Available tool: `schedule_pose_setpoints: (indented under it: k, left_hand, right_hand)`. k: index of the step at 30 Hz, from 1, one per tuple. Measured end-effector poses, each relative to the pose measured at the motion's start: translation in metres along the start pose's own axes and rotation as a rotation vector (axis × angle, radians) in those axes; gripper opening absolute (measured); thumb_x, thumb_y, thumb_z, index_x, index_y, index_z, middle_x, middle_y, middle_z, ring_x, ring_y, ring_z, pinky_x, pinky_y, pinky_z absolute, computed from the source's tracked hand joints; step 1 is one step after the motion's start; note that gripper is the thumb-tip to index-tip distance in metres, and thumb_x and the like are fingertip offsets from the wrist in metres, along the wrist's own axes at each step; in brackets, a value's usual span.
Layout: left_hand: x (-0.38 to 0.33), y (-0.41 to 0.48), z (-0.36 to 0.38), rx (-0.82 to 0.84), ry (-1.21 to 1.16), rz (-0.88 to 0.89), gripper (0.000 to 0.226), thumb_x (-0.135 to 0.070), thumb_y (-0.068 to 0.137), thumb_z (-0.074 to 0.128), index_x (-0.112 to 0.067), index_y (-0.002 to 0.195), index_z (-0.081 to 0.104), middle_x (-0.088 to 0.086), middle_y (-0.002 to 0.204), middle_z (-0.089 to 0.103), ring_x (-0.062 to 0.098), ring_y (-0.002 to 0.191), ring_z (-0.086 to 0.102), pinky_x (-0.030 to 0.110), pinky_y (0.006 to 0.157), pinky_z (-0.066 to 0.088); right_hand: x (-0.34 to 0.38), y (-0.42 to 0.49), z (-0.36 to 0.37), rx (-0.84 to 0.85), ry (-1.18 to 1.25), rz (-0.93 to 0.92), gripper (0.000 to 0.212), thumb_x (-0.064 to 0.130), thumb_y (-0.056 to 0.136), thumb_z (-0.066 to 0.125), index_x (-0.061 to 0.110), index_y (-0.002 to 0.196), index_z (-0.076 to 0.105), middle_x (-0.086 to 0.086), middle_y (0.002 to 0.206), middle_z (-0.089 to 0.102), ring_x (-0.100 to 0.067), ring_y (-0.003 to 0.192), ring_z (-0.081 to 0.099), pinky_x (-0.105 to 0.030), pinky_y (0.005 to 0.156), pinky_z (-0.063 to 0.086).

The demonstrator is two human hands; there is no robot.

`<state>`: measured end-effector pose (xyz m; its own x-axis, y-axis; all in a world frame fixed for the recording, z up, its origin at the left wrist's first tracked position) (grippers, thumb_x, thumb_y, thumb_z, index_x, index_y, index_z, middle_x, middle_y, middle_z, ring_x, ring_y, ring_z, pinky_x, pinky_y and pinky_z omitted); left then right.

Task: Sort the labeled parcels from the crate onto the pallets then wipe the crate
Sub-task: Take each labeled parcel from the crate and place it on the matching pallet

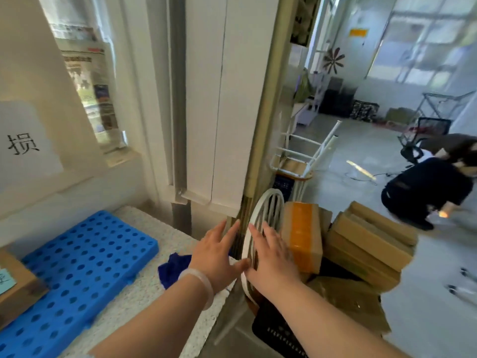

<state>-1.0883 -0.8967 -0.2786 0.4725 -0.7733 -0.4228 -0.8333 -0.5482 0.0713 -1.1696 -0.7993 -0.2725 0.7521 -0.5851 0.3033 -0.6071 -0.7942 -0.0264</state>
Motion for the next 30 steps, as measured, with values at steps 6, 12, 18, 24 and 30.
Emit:
schedule_pose_setpoints:
  k: [6, 12, 18, 24, 30]
  left_hand:
    - [-0.076, 0.044, 0.031, 0.059, -0.006, 0.054, 0.081, -0.06, 0.09, 0.05, -0.045, 0.152, 0.0, -0.006, 0.163, 0.004, 0.02, 0.149, 0.012, 0.043, 0.12, 0.02]
    - [-0.124, 0.085, 0.08, 0.176, -0.104, -0.073, 0.079, -0.06, 0.09, 0.05, -0.051, 0.149, -0.001, -0.014, 0.162, 0.0, 0.021, 0.15, 0.007, 0.047, 0.119, 0.017]
    - [-0.131, 0.123, 0.117, 0.249, -0.072, -0.2, 0.076, -0.063, 0.09, 0.047, -0.051, 0.149, 0.001, -0.011, 0.162, -0.007, 0.026, 0.15, 0.002, 0.053, 0.118, 0.014]
    - [-0.127, 0.128, 0.153, 0.348, -0.12, -0.387, 0.072, -0.066, 0.091, 0.041, -0.054, 0.148, -0.001, -0.008, 0.162, -0.014, 0.031, 0.149, 0.003, 0.055, 0.118, 0.016]
    - [-0.129, 0.124, 0.147, 0.268, -0.248, -0.422, 0.069, -0.061, 0.091, 0.046, -0.052, 0.149, 0.01, -0.01, 0.162, -0.002, 0.029, 0.147, 0.014, 0.054, 0.116, 0.025]
  right_hand:
    - [-0.094, 0.002, -0.028, -0.051, 0.143, 0.168, 0.082, 0.052, 0.093, 0.051, 0.043, 0.152, -0.006, 0.007, 0.162, -0.012, -0.021, 0.15, -0.005, -0.044, 0.119, 0.009]
    - [-0.183, 0.028, -0.041, -0.007, 0.26, 0.329, 0.086, 0.053, 0.092, 0.053, 0.038, 0.153, -0.006, 0.008, 0.163, -0.007, -0.024, 0.15, 0.003, -0.047, 0.115, 0.025]
    - [-0.229, 0.059, -0.015, 0.185, 0.412, 0.365, 0.087, 0.054, 0.094, 0.05, 0.031, 0.155, -0.008, 0.002, 0.164, -0.002, -0.026, 0.15, 0.008, -0.047, 0.115, 0.025]
    - [-0.245, 0.072, 0.013, 0.285, 0.532, 0.354, 0.069, 0.048, 0.099, 0.04, 0.031, 0.156, 0.005, 0.001, 0.162, 0.013, -0.026, 0.145, 0.025, -0.046, 0.115, 0.032]
    - [-0.24, 0.071, 0.01, 0.226, 0.592, 0.292, 0.068, 0.054, 0.098, 0.036, 0.031, 0.156, 0.008, 0.001, 0.161, 0.016, -0.025, 0.143, 0.029, -0.044, 0.109, 0.038]
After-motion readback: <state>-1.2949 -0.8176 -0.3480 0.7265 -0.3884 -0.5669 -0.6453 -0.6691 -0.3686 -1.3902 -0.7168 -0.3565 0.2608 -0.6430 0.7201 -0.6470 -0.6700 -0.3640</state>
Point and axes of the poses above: each hand's wrist, its own y-axis towards the middle knuckle, its own z-axis out of the palm, x = y × z, the point moved 8 cm from there along y, towards the middle knuckle
